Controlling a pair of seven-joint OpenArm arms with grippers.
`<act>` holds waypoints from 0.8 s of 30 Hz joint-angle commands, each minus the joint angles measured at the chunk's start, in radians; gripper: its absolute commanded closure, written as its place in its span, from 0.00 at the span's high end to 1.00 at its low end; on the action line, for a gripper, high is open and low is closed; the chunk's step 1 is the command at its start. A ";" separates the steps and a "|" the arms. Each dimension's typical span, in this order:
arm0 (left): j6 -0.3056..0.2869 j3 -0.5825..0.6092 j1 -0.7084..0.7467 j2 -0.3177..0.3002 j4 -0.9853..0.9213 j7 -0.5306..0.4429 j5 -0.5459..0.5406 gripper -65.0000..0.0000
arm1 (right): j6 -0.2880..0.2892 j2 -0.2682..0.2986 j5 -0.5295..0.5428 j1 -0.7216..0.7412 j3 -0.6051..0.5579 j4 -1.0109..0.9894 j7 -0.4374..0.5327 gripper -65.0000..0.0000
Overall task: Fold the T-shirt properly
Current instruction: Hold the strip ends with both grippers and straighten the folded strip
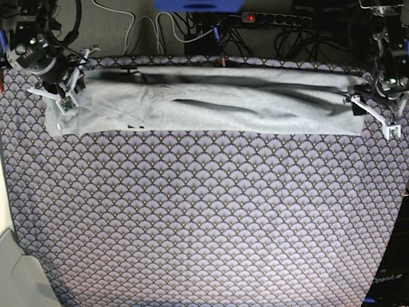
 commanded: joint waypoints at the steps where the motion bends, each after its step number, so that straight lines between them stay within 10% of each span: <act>1: 0.001 -0.005 -0.006 -0.018 0.020 -0.013 0.003 0.71 | -0.004 0.014 -0.001 0.000 0.015 0.000 0.010 0.26; 6: 0.001 -0.005 -0.010 -0.018 0.020 -0.013 0.003 0.71 | -0.004 0.011 0.001 0.000 0.015 -0.063 0.016 0.41; 24: 0.001 -0.007 -0.013 -0.014 0.084 -0.013 0.003 0.71 | -0.004 0.012 0.002 0.083 0.133 -0.060 0.008 0.41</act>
